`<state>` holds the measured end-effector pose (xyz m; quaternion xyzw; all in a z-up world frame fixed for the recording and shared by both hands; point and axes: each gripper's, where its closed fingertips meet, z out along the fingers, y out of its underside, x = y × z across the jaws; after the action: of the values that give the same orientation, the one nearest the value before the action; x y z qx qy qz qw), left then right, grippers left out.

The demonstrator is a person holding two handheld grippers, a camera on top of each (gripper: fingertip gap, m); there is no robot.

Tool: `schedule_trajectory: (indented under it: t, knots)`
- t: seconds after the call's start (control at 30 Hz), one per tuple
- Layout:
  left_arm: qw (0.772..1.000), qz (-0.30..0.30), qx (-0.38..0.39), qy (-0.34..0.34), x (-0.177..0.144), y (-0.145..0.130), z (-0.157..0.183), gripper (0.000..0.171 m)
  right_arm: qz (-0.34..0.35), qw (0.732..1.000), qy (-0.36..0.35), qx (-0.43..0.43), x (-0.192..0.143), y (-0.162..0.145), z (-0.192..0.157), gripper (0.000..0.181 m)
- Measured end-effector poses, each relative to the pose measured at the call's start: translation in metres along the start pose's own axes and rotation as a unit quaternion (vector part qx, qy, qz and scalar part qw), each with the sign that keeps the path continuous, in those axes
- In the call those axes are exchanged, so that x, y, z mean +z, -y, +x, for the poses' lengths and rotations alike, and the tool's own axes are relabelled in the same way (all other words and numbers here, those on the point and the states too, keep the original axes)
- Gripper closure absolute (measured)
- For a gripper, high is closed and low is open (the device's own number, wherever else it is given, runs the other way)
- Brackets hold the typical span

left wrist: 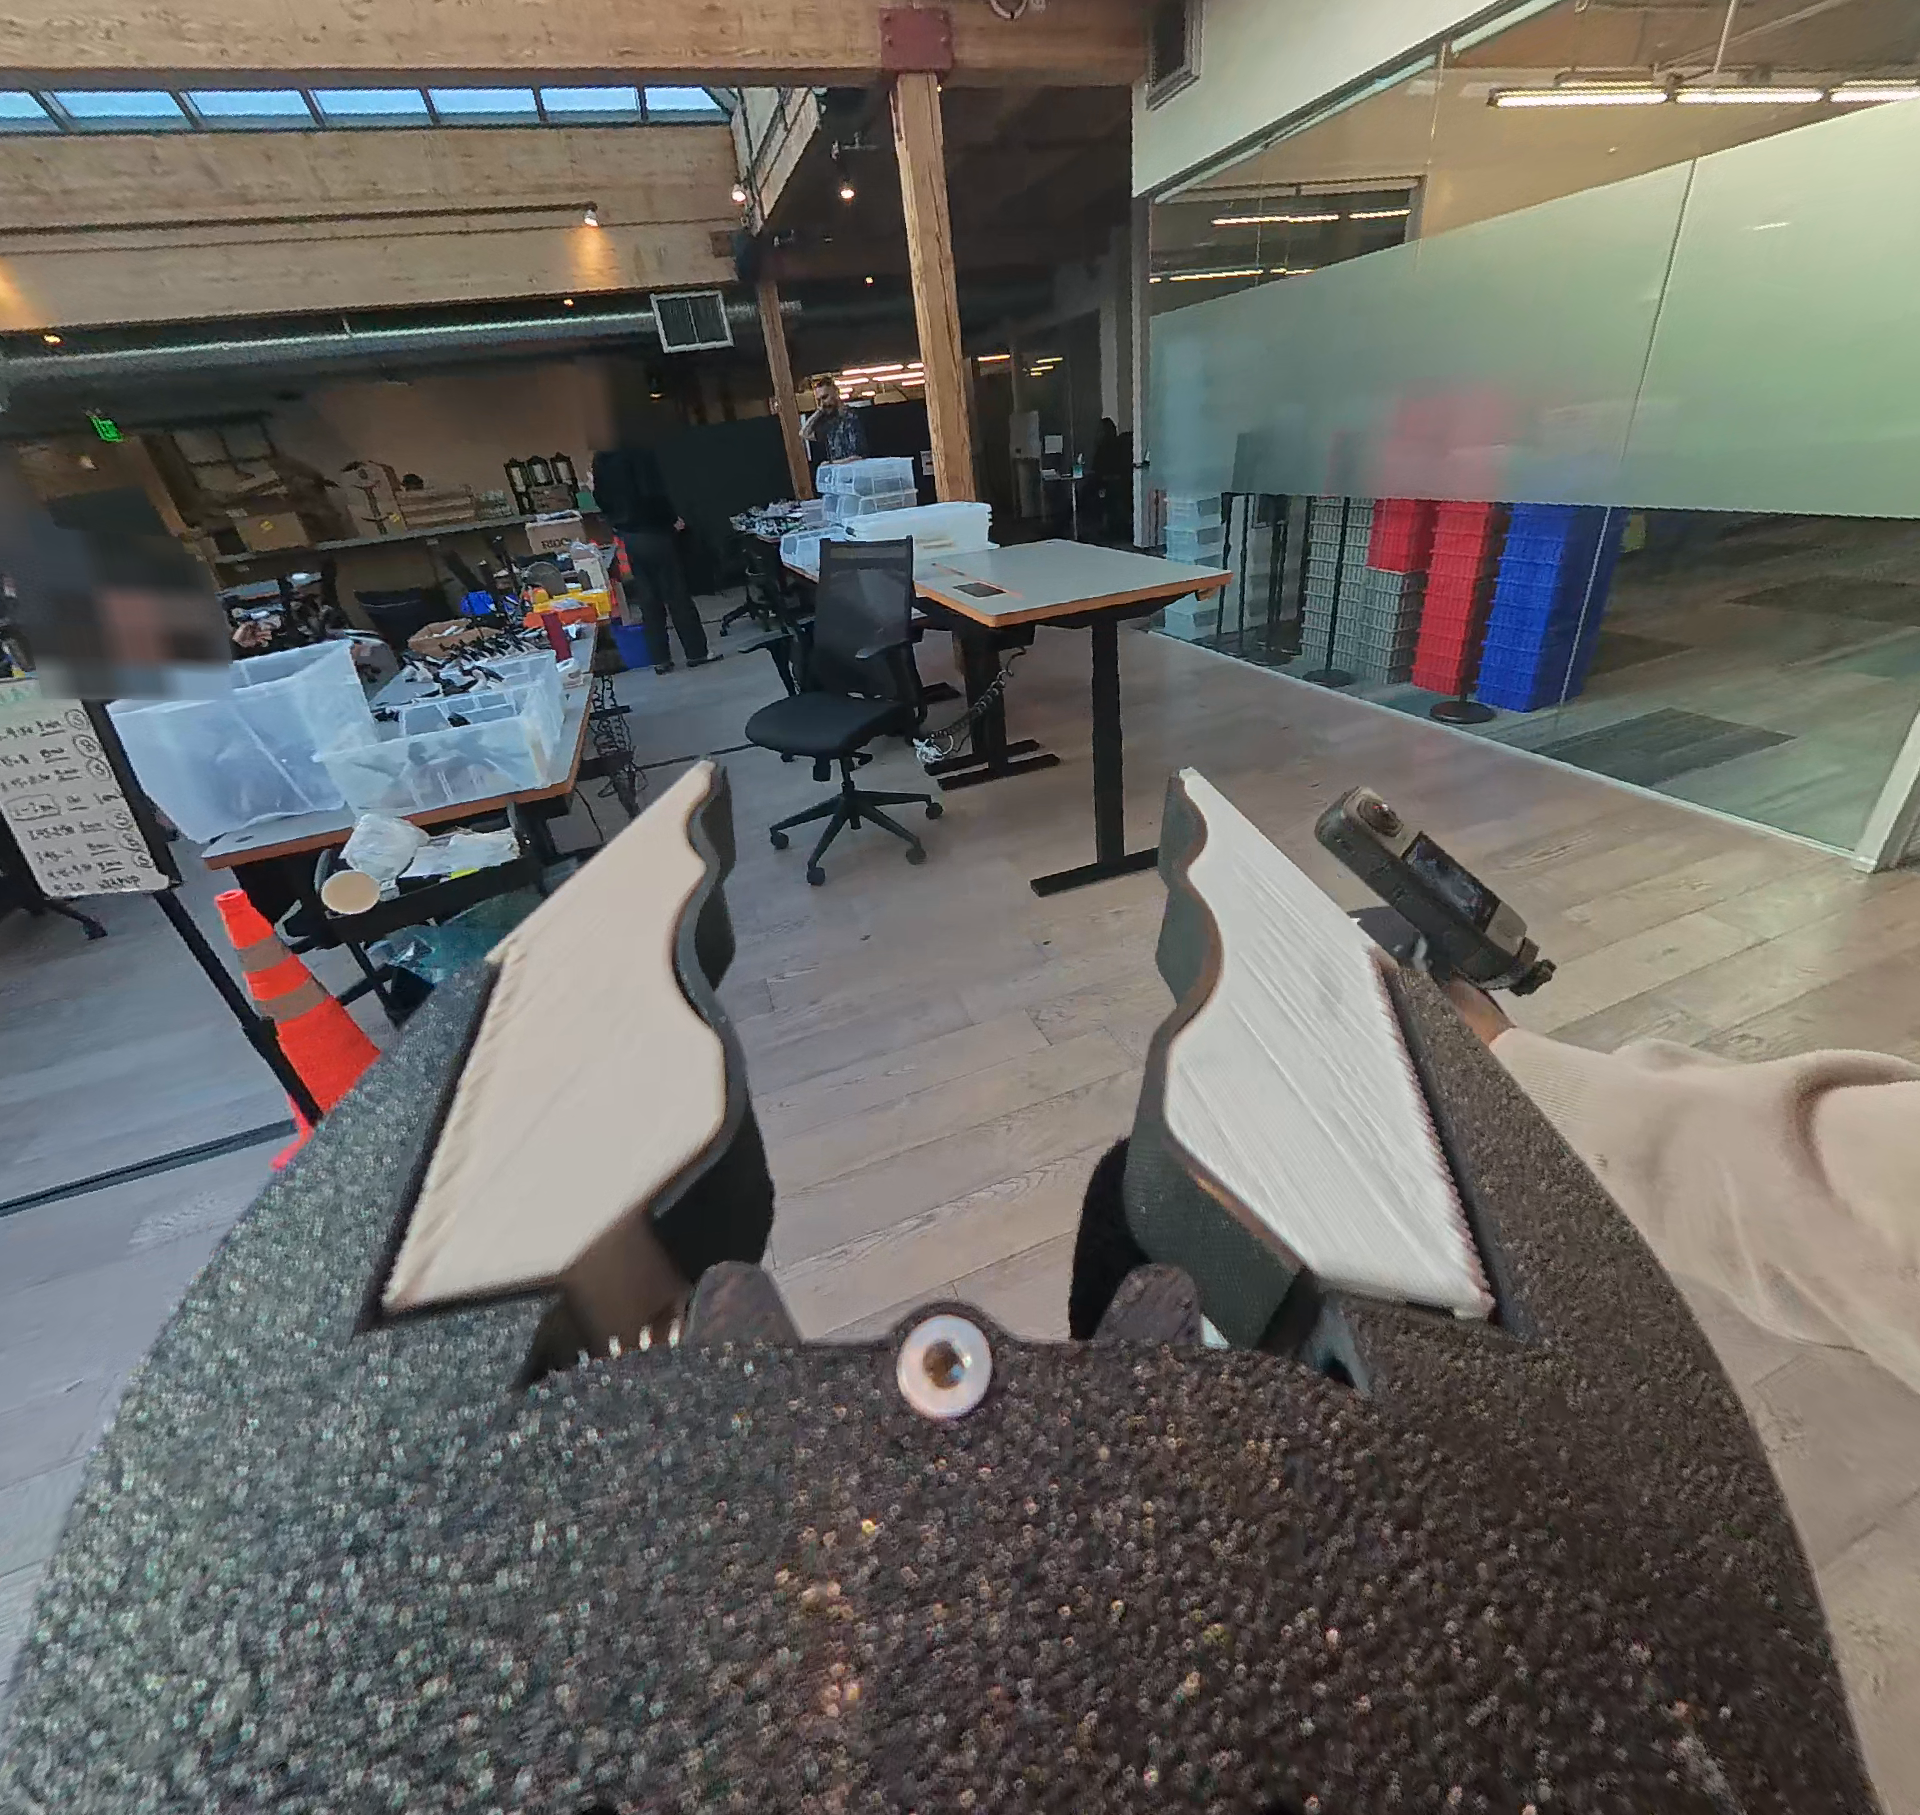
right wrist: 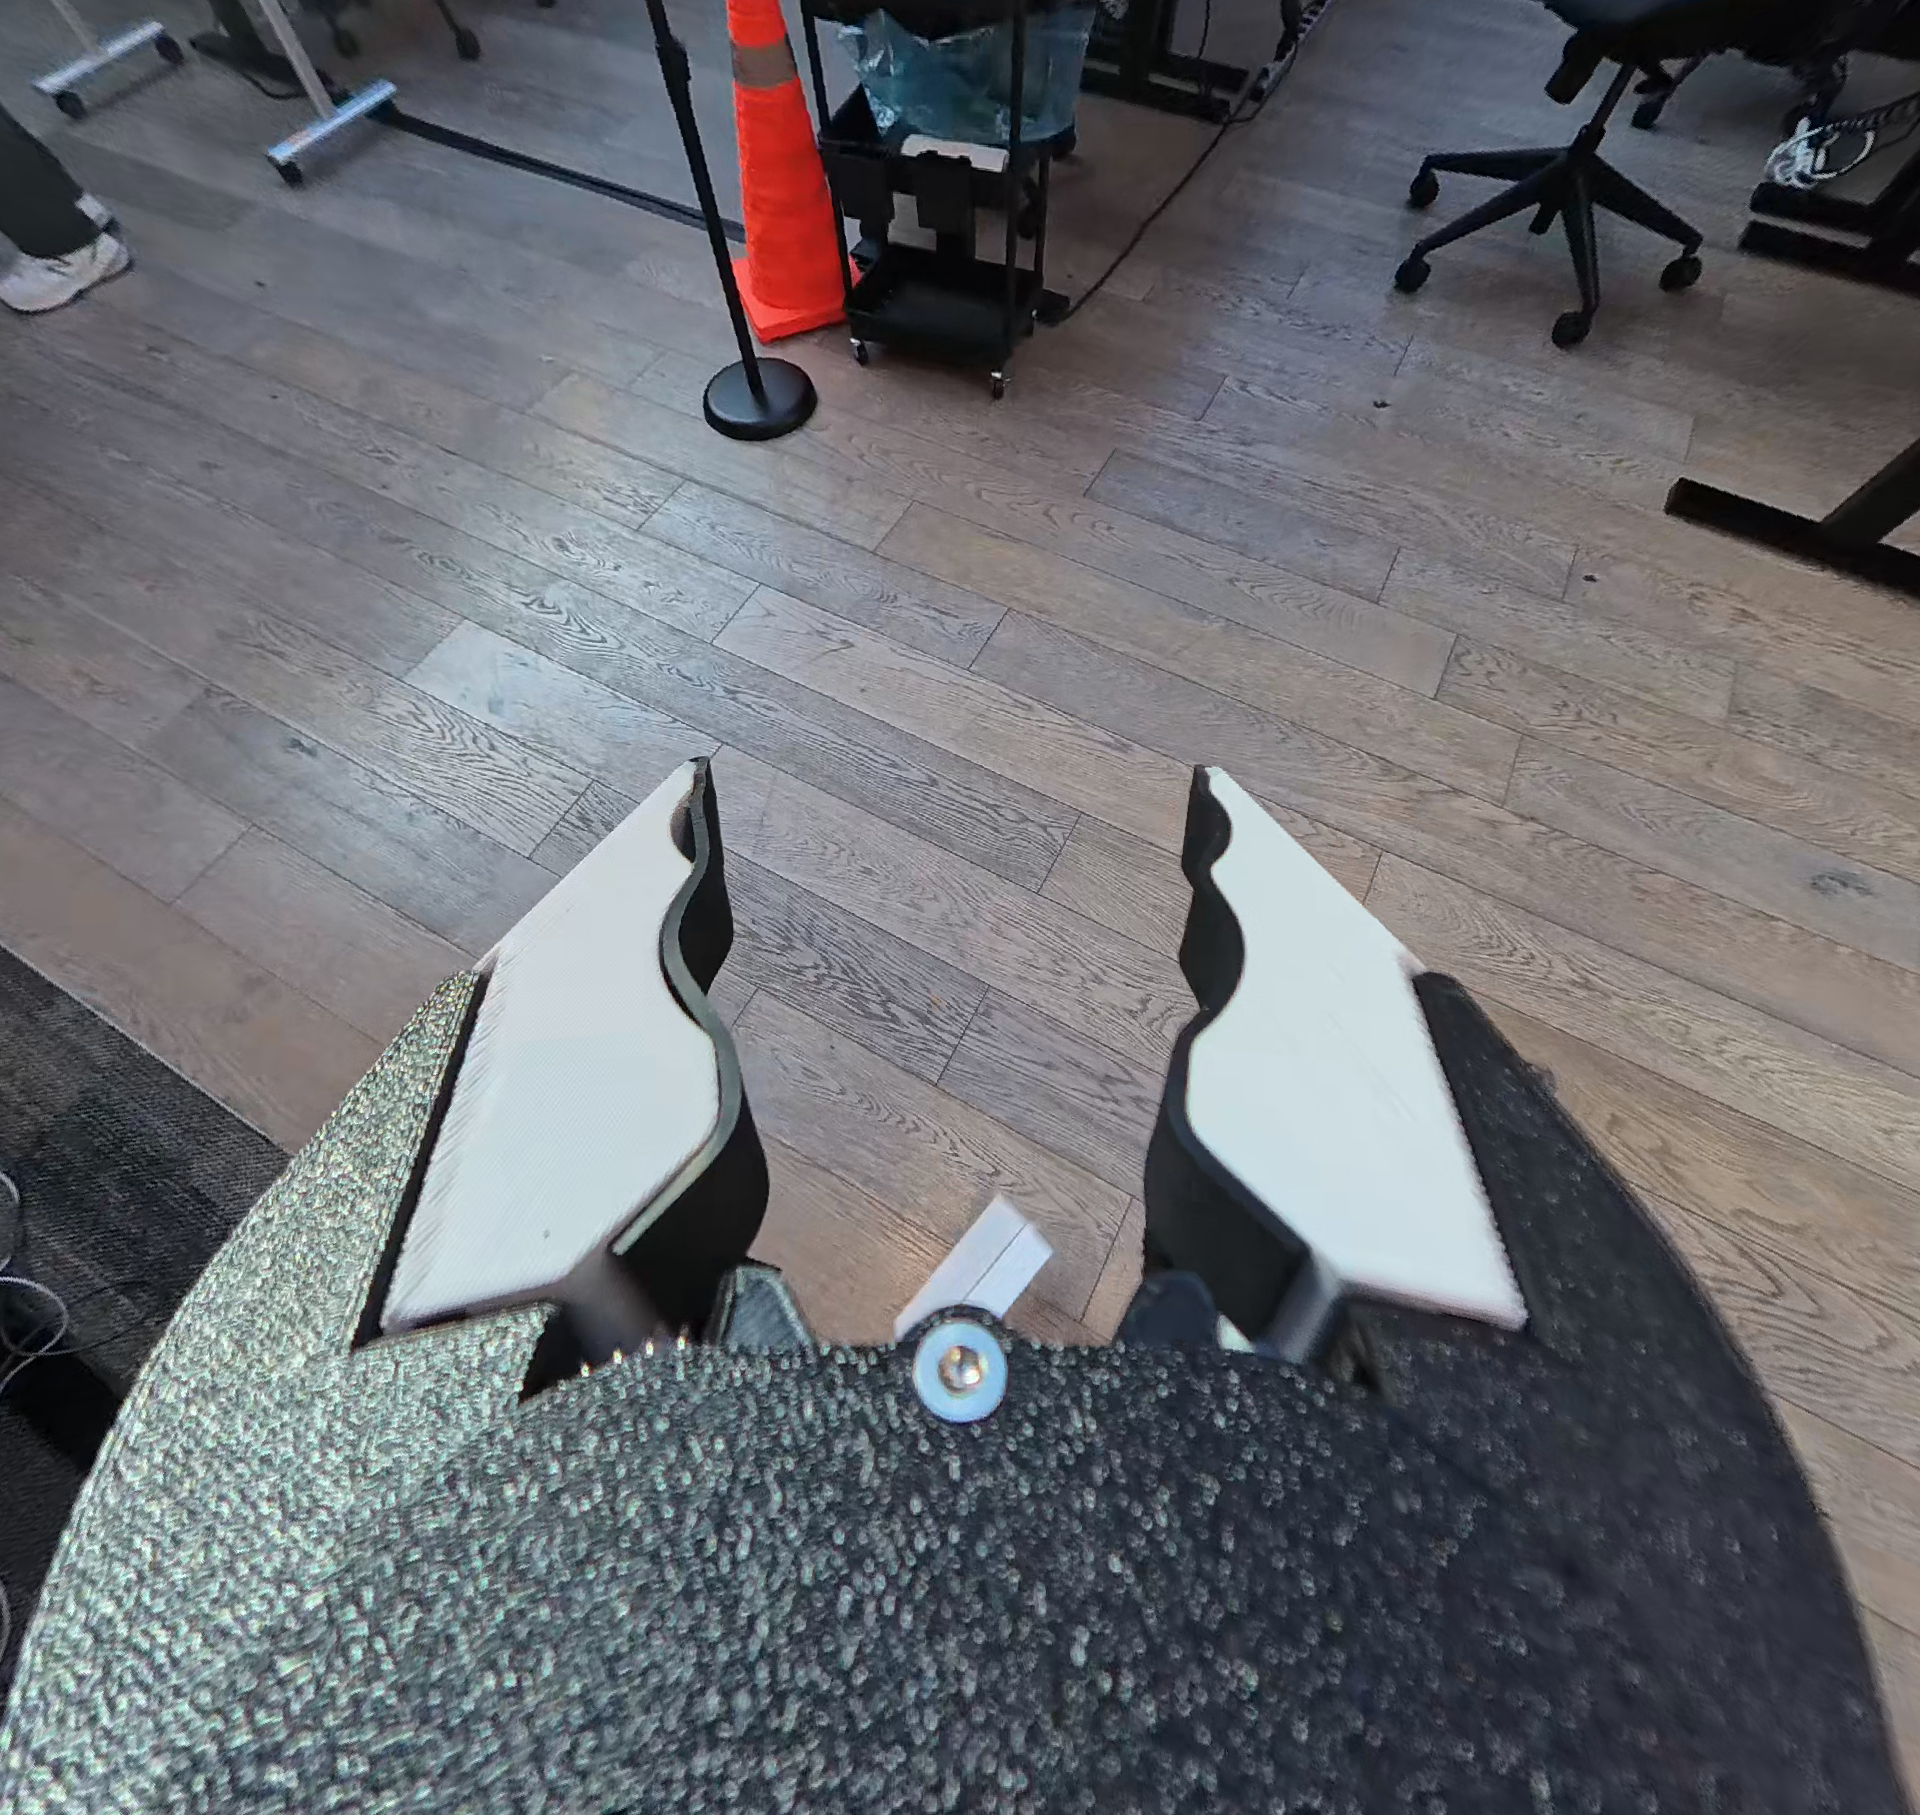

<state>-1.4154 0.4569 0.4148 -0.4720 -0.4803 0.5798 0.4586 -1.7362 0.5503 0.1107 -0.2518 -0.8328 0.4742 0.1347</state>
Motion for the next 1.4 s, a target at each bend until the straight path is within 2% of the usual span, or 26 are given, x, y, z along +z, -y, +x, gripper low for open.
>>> schedule_trajectory:
  t: [0.07,0.13,0.17,0.23,0.3,0.37,0.4,0.43,0.5,0.53,0.6,0.67,0.73,0.83,0.93,1.1,1.17,1.27,1.4]
  knots:
    - [1.000,-0.004,-0.015,-0.005,0.008,-0.014,-0.002,0.090,-0.020,1.000,0.015,0.005,-0.007,-0.018,0.007,0.095]
    - [0.999,-0.013,-0.032,-0.014,0.015,-0.034,-0.002,0.090,-0.074,0.995,0.067,0.016,-0.015,-0.069,-0.009,0.102]
    - [0.999,-0.018,-0.041,-0.017,0.017,-0.047,-0.001,0.090,-0.117,0.987,0.110,0.030,-0.020,-0.110,-0.026,0.107]
    - [0.997,-0.033,-0.064,-0.024,0.020,-0.079,0.001,0.090,-0.221,0.952,0.195,0.077,-0.044,-0.217,-0.072,0.110]
    - [0.994,-0.056,-0.087,-0.028,0.019,-0.115,0.005,0.090,-0.346,0.892,0.259,0.135,-0.092,-0.346,-0.123,0.109]
    - [0.991,-0.078,-0.104,-0.033,0.014,-0.150,0.012,0.090,-0.435,0.842,0.266,0.176,-0.156,-0.461,-0.157,0.108]
    - [0.990,-0.090,-0.107,-0.035,0.010,-0.165,0.016,0.090,-0.456,0.831,0.250,0.197,-0.186,-0.503,-0.164,0.108]
    - [0.988,-0.101,-0.108,-0.037,0.007,-0.179,0.021,0.090,-0.457,0.829,0.222,0.234,-0.210,-0.531,-0.166,0.109]
    - [0.987,-0.118,-0.103,-0.035,-0.002,-0.203,0.025,0.090,-0.416,0.833,0.157,0.330,-0.241,-0.556,-0.155,0.104]
    - [0.986,-0.123,-0.105,-0.035,-0.006,-0.213,0.027,0.090,-0.369,0.838,0.124,0.382,-0.245,-0.552,-0.139,0.102]
    - [0.985,-0.129,-0.113,-0.031,-0.014,-0.230,0.028,0.090,-0.301,0.866,0.063,0.394,-0.250,-0.538,-0.098,0.107]
    - [0.984,-0.131,-0.115,-0.026,-0.018,-0.241,0.027,0.090,-0.262,0.896,0.029,0.359,-0.248,-0.514,-0.066,0.106]
    - [0.985,-0.128,-0.116,-0.023,-0.016,-0.246,0.024,0.091,-0.228,0.923,0.006,0.311,-0.236,-0.478,-0.042,0.106]
    - [0.985,-0.121,-0.116,-0.023,-0.006,-0.248,0.021,0.091,-0.190,0.952,-0.015,0.238,-0.206,-0.417,-0.025,0.110]
    - [0.985,-0.119,-0.123,-0.029,0.005,-0.253,0.018,0.091,-0.150,0.974,0.006,0.171,-0.166,-0.350,-0.037,0.111]
    - [0.981,-0.138,-0.135,-0.020,0.016,-0.271,0.013,0.092,-0.098,0.987,0.119,0.047,-0.100,-0.251,-0.096,0.113]
    - [0.978,-0.154,-0.138,-0.008,0.022,-0.282,0.010,0.092,-0.090,0.982,0.165,0.003,-0.077,-0.231,-0.118,0.114]
    - [0.977,-0.169,-0.127,0.023,0.033,-0.289,0.001,0.092,-0.087,0.970,0.223,-0.042,-0.043,-0.216,-0.134,0.115]
    - [0.972,-0.179,-0.119,0.094,0.050,-0.293,-0.022,0.093,-0.074,0.951,0.293,-0.061,0.009,-0.190,-0.128,0.115]
